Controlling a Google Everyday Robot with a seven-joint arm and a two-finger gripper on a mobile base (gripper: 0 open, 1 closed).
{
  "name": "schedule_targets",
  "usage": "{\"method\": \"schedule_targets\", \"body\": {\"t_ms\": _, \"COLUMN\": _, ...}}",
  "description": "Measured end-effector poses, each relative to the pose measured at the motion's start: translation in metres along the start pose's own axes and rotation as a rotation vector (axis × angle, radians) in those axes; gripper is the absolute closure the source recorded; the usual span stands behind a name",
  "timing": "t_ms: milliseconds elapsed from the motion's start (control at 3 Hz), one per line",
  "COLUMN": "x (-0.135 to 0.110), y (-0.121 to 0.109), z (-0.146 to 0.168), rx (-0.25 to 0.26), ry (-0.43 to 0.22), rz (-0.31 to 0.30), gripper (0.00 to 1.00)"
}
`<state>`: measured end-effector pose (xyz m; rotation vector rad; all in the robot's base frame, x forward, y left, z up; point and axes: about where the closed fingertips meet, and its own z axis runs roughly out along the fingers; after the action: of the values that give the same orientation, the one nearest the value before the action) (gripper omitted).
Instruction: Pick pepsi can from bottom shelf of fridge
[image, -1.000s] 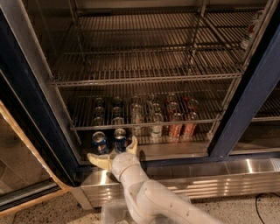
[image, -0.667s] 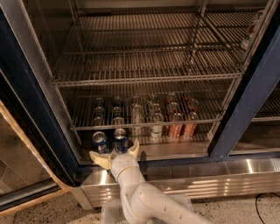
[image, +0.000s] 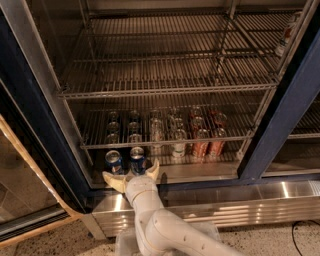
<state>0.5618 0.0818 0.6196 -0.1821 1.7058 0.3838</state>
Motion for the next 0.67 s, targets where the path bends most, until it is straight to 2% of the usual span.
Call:
{"method": "schedule_targets", "body": {"t_ms": 333, "x": 0.013, "y": -0.004, "z": 0.007, "rx": 0.102, "ry": 0.013, "rz": 0.036, "gripper": 0.00}}
{"method": "schedule_targets", "body": {"t_ms": 667, "x": 0.025, "y": -0.016, "z": 0.013, "rx": 0.212, "ry": -0.003, "rz": 0.063, "gripper": 0.00}}
